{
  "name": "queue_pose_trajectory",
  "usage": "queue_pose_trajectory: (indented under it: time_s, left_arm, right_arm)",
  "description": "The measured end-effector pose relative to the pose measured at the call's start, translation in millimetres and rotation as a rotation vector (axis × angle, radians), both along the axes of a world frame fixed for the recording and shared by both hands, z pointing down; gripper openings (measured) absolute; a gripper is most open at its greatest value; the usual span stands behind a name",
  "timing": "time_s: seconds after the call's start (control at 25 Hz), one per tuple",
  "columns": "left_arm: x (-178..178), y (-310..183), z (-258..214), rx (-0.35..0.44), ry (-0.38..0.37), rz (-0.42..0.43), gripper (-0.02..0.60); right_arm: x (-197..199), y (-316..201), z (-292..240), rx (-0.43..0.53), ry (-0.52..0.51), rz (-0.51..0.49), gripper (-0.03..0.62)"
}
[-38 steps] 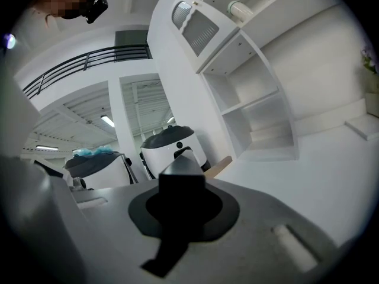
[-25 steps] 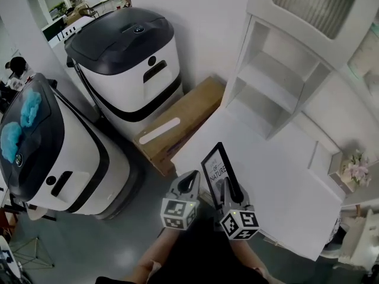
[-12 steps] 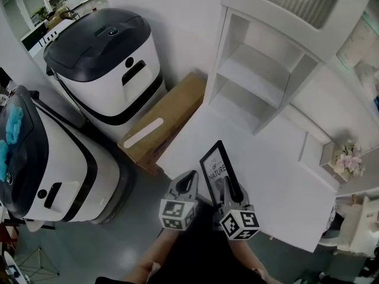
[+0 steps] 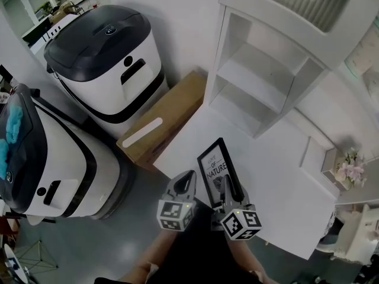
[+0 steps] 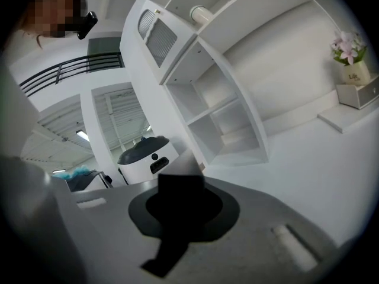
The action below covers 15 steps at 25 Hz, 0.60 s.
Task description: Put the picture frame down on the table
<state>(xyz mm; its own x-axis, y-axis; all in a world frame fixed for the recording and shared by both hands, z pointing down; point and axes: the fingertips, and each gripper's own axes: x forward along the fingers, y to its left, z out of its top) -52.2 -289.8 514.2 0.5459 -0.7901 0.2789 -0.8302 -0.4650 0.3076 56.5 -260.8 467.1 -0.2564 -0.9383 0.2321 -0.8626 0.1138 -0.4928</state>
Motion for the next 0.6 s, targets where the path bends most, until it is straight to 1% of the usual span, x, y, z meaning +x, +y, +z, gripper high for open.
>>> queue_pose_trajectory:
  time_s: [0.16,0.32,0.48,0.6]
  left_arm:
    - [0,-2,-2,0.001,-0.008,-0.011,0.012]
    - [-3,-3,5,-0.006,-0.031,-0.021,0.012]
    - [-1,-4,4,-0.009,-0.033,-0.025,0.012]
    - [0,-7,6,-0.001,-0.039,-0.027,0.012]
  right_arm:
    - [2,-10,1,-0.012,-0.082,0.001,0.014]
    - [5,-18,7,-0.031,-0.163,0.013,0.014]
    - [10,-26,12,-0.048,-0.234,0.03,0.014]
    - [14,-33,16,-0.065,-0.31,0.044,0.014]
